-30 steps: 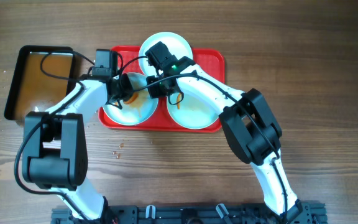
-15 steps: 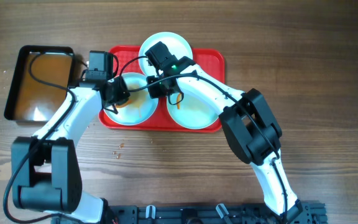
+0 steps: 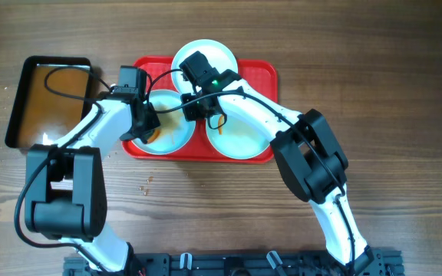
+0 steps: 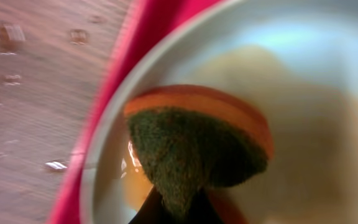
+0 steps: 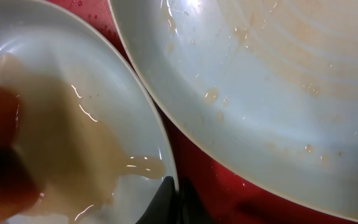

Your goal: Clean dirty plates on tray and stack at the side

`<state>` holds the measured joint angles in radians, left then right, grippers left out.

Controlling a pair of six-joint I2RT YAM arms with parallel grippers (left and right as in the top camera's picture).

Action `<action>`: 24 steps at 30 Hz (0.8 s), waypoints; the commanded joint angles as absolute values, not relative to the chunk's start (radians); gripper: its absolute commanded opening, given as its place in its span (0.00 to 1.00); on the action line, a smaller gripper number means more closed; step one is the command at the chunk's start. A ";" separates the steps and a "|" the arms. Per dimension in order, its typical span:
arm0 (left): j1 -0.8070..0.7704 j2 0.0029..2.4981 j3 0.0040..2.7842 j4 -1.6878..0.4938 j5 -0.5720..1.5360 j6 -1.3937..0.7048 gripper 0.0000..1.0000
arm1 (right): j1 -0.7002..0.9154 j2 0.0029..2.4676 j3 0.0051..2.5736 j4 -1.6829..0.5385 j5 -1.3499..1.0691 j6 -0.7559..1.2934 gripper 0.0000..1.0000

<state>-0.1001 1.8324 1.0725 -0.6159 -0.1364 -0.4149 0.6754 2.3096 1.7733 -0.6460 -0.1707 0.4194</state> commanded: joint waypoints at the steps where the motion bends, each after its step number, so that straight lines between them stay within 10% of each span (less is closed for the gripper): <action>1: -0.097 1.824 1.035 -0.646 -0.351 -0.397 0.04 | 0.677 2.334 1.774 -0.640 -0.157 0.429 0.04; 13: -0.101 1.702 1.032 -0.471 0.131 -0.414 0.04 | 0.677 2.334 1.774 -0.637 -0.157 0.430 0.04; 24: -0.101 1.887 1.032 -0.480 0.030 -0.476 0.04 | 0.677 2.334 1.780 -0.644 -0.157 0.428 0.04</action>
<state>-0.1009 1.8385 1.0405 -0.4377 0.1696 -0.4702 0.6800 2.3096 1.7733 -0.6426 -0.1715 0.4194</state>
